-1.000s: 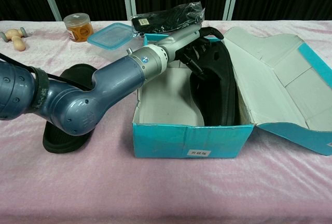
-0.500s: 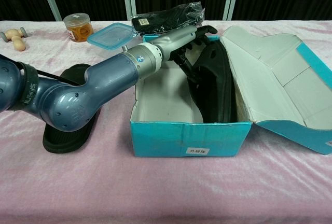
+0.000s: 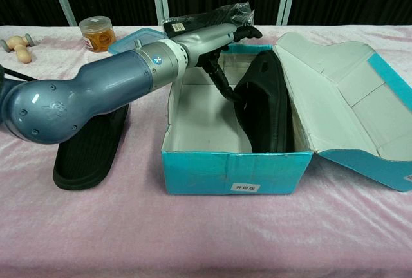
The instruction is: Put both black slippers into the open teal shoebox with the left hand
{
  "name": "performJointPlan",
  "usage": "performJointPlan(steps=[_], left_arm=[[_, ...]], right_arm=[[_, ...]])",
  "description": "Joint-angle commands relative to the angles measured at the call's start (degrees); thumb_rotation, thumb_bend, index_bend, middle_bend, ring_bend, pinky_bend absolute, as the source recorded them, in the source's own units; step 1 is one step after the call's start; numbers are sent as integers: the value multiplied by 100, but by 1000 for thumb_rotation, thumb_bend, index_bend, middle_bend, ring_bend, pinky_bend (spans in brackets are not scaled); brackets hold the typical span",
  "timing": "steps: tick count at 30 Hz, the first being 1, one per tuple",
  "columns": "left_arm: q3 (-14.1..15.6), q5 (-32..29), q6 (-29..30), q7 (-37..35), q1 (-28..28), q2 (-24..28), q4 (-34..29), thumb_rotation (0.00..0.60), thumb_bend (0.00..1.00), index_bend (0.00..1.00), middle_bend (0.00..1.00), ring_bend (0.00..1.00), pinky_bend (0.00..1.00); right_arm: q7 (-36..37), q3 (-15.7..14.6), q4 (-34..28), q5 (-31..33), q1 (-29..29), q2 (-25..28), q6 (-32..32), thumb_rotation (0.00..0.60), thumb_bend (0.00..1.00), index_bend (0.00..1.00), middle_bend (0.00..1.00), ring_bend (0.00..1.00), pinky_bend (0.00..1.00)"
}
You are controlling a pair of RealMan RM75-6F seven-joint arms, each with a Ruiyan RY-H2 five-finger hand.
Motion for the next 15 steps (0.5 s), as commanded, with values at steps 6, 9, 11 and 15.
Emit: performJointPlan(steps=[6,9,11,15], left_arm=[[3,-549,352,1104,222,587,-1009,600,0,0,0,0,0],[-19,-736,595,1428,336,828,-1516,600,0,0,0,0,0],[-44,-808,842,1560,473,1050,-1983,600,0,0,0,0,0],[-81,-915,1230,1624,781,1517,-2857,600,0,0,0,0,8]], right_arm=[[-3,6,-7,-20,-3,4,18,600,228,0,41,0,38],[-9,8,-14,-28,1,3,16,600,228,0,41,0,38],[-15,10,-16,-31,9,1,5,600,228,0,41,0,39],[-31,27,-19,-24,41,0,-36,600,228,0,41,0,39]])
